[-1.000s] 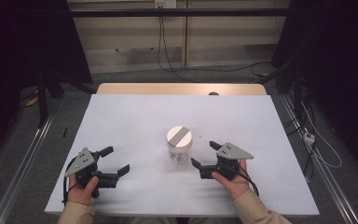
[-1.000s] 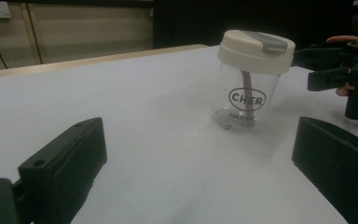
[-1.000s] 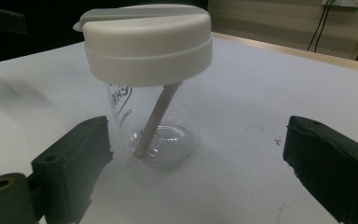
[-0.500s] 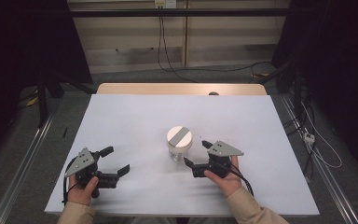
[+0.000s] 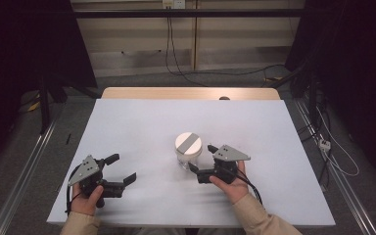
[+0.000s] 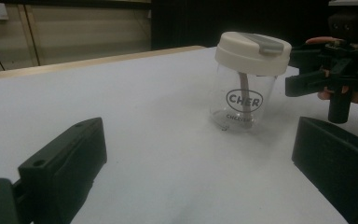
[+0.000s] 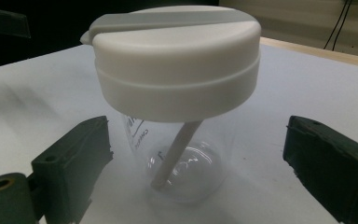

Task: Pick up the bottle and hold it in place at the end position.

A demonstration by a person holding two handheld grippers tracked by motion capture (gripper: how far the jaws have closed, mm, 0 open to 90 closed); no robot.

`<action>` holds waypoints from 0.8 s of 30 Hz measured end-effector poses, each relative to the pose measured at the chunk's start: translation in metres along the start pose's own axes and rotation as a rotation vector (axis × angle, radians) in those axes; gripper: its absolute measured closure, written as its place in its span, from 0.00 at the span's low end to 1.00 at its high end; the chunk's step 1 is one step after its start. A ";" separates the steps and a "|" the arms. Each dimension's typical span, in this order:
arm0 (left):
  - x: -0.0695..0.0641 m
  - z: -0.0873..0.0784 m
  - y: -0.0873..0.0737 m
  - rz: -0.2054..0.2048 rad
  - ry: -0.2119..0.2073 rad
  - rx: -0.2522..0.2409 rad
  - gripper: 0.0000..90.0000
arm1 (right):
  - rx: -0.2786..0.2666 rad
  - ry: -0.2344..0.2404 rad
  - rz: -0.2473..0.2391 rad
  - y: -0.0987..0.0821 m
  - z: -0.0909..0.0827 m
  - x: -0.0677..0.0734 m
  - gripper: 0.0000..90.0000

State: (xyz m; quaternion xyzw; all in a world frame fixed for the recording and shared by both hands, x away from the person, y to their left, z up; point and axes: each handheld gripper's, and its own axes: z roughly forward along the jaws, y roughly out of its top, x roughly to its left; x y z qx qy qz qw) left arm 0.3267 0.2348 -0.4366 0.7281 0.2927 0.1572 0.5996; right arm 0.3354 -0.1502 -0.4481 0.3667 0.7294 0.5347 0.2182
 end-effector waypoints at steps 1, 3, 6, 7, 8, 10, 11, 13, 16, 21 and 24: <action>0.000 0.000 0.000 0.000 -0.001 0.000 0.03 | 0.001 0.001 0.000 0.000 0.001 0.001 0.08; 0.000 0.000 0.000 0.001 -0.001 -0.001 0.03 | 0.002 0.001 -0.003 0.001 0.003 0.002 0.08; 0.000 0.000 0.000 0.003 -0.001 0.000 0.03 | 0.002 0.008 -0.003 0.002 0.006 0.004 0.08; 0.000 0.000 0.000 0.003 -0.001 0.000 0.03 | 0.003 0.009 -0.001 0.002 0.007 0.005 0.08; 0.000 0.000 0.000 0.000 0.000 -0.002 0.03 | 0.003 0.008 -0.005 0.003 0.008 0.006 0.08; 0.000 0.000 0.000 -0.004 0.000 -0.003 0.03 | 0.007 0.009 -0.001 0.002 0.009 0.007 0.08; 0.000 0.000 0.000 -0.001 0.000 -0.002 0.03 | 0.007 0.007 -0.002 0.002 0.011 0.007 0.08; 0.000 0.000 0.000 0.002 -0.002 0.000 0.03 | 0.005 0.002 -0.004 0.003 0.012 0.008 0.08; 0.000 0.000 0.000 0.002 -0.004 0.000 0.03 | 0.010 0.000 0.004 0.003 0.016 0.010 0.08; 0.000 0.000 -0.001 -0.001 -0.006 -0.003 0.03 | 0.014 -0.007 0.018 0.003 0.022 0.010 0.08; 0.000 0.001 -0.001 -0.003 -0.008 -0.005 0.03 | 0.012 -0.009 0.017 0.004 0.024 0.010 0.08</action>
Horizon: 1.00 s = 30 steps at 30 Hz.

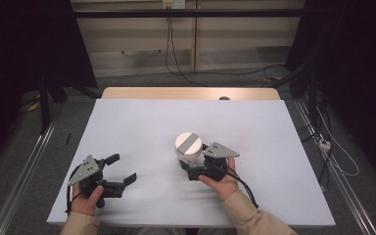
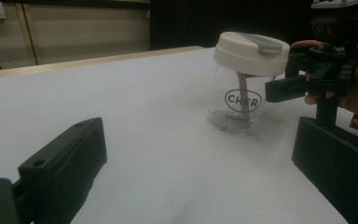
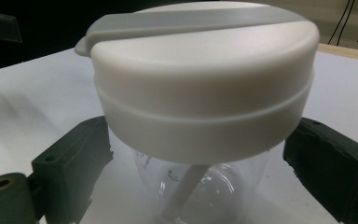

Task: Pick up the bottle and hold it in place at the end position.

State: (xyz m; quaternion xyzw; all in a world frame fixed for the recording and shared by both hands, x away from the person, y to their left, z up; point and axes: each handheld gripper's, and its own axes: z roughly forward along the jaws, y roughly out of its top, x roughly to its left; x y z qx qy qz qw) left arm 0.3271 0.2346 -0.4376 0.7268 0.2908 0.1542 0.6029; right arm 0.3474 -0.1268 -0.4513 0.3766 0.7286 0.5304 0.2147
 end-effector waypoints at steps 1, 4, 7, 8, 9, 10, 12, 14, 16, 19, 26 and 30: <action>0.000 0.000 0.000 0.000 -0.001 0.001 0.03 | -0.002 0.000 0.005 0.000 0.001 0.000 0.09; 0.000 0.000 0.000 -0.002 -0.003 0.005 0.03 | 0.002 0.001 0.013 0.000 0.003 -0.001 0.09; 0.000 0.000 0.000 0.000 -0.004 0.005 0.03 | 0.005 -0.003 0.013 0.001 0.005 -0.001 0.09; 0.000 0.000 0.000 -0.001 -0.004 0.003 0.03 | 0.008 -0.002 0.017 0.001 0.006 -0.001 0.09; 0.000 0.000 0.000 -0.001 -0.003 0.004 0.03 | 0.010 -0.003 0.014 0.001 0.007 -0.001 0.09; 0.000 0.000 0.000 -0.001 -0.004 0.003 0.03 | 0.012 -0.005 0.013 0.001 0.008 -0.001 0.09; 0.000 0.000 0.000 -0.001 -0.003 0.002 0.03 | 0.019 -0.006 0.016 0.001 0.010 0.000 0.09; 0.000 0.000 0.000 -0.003 -0.001 0.002 0.03 | 0.023 -0.008 0.019 0.001 0.012 0.000 0.10; 0.000 0.000 0.000 -0.003 0.000 0.000 0.03 | 0.020 -0.009 0.025 0.000 0.013 0.000 0.12; 0.000 0.000 0.000 0.001 -0.002 0.001 0.03 | 0.020 -0.012 0.023 0.001 0.014 0.000 0.12; 0.000 0.000 0.000 0.001 -0.003 -0.002 0.03 | 0.027 -0.019 0.028 0.000 0.014 -0.002 0.12; -0.001 0.000 0.000 -0.001 -0.004 -0.003 0.03 | 0.025 -0.021 0.027 0.000 0.015 -0.001 0.14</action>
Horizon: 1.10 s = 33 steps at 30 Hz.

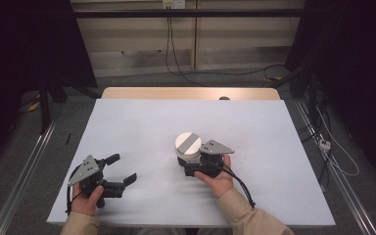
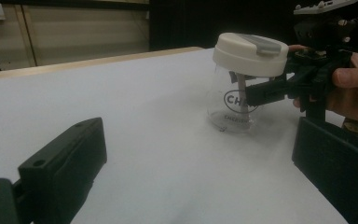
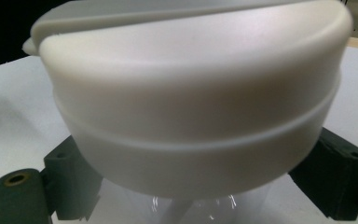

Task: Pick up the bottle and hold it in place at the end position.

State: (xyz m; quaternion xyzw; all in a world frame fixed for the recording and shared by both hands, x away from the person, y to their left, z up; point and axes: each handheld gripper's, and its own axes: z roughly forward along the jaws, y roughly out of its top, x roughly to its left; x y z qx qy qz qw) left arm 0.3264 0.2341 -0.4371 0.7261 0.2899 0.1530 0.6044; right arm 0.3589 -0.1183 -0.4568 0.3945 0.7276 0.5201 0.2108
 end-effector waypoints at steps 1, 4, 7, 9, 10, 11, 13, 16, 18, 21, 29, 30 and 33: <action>0.000 0.000 0.000 0.002 -0.001 0.001 0.03 | 0.001 0.001 -0.004 0.000 0.000 0.000 0.14; 0.000 0.000 0.000 0.003 -0.001 0.010 0.03 | 0.002 0.004 -0.002 0.000 0.000 0.000 0.15; 0.001 0.000 0.000 0.005 -0.003 0.007 0.03 | 0.005 0.006 -0.002 0.000 0.001 0.000 0.15; 0.000 0.000 0.000 0.005 -0.002 0.007 0.03 | 0.006 0.008 -0.001 0.000 0.001 0.000 0.16; 0.000 0.000 0.000 0.004 -0.003 0.007 0.03 | 0.007 0.010 -0.004 0.000 0.002 0.000 0.17; 0.001 0.000 0.000 0.006 -0.002 0.008 0.03 | 0.007 0.010 -0.006 0.000 0.002 0.000 0.17; 0.001 0.000 0.000 0.003 -0.004 0.008 0.03 | 0.007 0.018 -0.004 0.000 0.002 0.000 0.19; 0.000 0.000 0.000 0.003 -0.006 0.010 0.03 | 0.006 0.020 -0.007 0.000 0.002 0.000 0.19; 0.000 0.001 0.000 0.002 -0.006 0.009 0.03 | 0.006 0.021 -0.007 0.000 0.002 0.000 0.19; 0.000 0.001 0.000 0.005 -0.009 0.011 0.03 | 0.002 0.020 -0.016 0.001 0.002 -0.001 0.20; 0.000 0.000 0.000 0.005 -0.007 0.011 0.03 | -0.006 0.029 -0.015 0.001 0.001 -0.004 0.21; 0.000 0.000 0.000 0.008 -0.009 0.010 0.03 | -0.006 0.027 -0.022 0.002 0.001 -0.005 0.21; 0.000 0.000 0.000 0.007 -0.010 0.009 0.03 | -0.009 0.024 -0.034 0.002 0.001 -0.006 0.21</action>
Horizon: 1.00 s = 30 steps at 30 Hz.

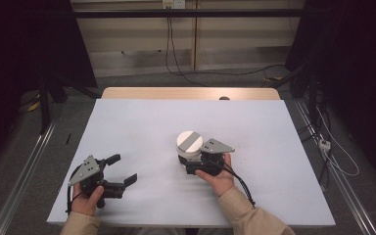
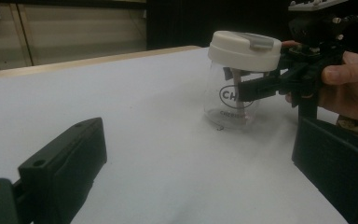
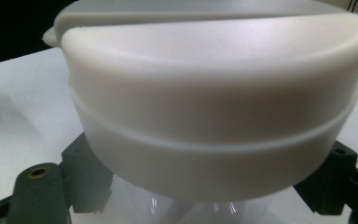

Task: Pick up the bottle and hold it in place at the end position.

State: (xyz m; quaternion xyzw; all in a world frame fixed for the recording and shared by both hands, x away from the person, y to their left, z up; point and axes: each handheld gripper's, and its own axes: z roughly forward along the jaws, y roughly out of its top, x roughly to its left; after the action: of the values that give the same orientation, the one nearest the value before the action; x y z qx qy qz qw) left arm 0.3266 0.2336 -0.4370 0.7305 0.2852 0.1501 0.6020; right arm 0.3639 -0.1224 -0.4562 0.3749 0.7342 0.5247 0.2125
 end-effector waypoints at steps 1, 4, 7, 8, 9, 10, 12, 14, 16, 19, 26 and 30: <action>0.000 0.000 0.000 0.001 0.000 0.001 0.03 | -0.004 0.001 0.004 0.000 0.000 -0.001 0.21; 0.000 0.000 0.000 0.004 0.001 -0.002 0.03 | -0.018 -0.004 0.006 0.002 -0.001 -0.002 0.21; 0.000 0.000 0.000 -0.001 0.001 -0.004 0.03 | -0.022 -0.010 0.002 0.003 -0.001 -0.004 0.21; 0.000 0.000 0.000 -0.001 0.001 -0.004 0.03 | -0.022 -0.011 0.002 0.004 -0.001 -0.005 0.21; 0.000 0.000 0.000 0.000 0.002 -0.004 0.03 | -0.023 -0.011 0.001 0.004 -0.001 -0.005 0.21; 0.000 0.000 0.000 -0.001 0.002 -0.004 0.03 | -0.021 -0.010 0.004 0.005 0.000 -0.006 0.21; -0.001 0.000 0.000 -0.002 0.001 -0.006 0.03 | -0.016 -0.013 -0.001 0.006 0.000 -0.006 0.21; 0.000 0.000 0.000 0.000 0.001 -0.005 0.03 | -0.013 -0.011 -0.009 0.007 0.001 -0.007 0.21; 0.000 0.000 0.000 0.001 0.001 -0.003 0.03 | -0.016 -0.014 -0.011 0.008 0.001 -0.008 0.21; 0.000 0.000 0.000 0.005 0.000 -0.002 0.03 | -0.012 -0.024 -0.029 0.010 0.001 -0.010 0.21; 0.000 0.000 0.000 0.002 0.001 -0.002 0.03 | -0.014 -0.024 -0.030 0.013 0.004 -0.015 0.21; 0.000 0.000 0.000 0.001 0.000 -0.002 0.03 | -0.016 -0.027 -0.029 0.014 0.005 -0.016 0.21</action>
State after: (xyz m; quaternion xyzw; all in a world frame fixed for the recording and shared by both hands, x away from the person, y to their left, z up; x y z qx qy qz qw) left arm 0.3265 0.2338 -0.4370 0.7299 0.2847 0.1508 0.6028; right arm 0.3825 -0.1296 -0.4460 0.3696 0.7325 0.5222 0.2328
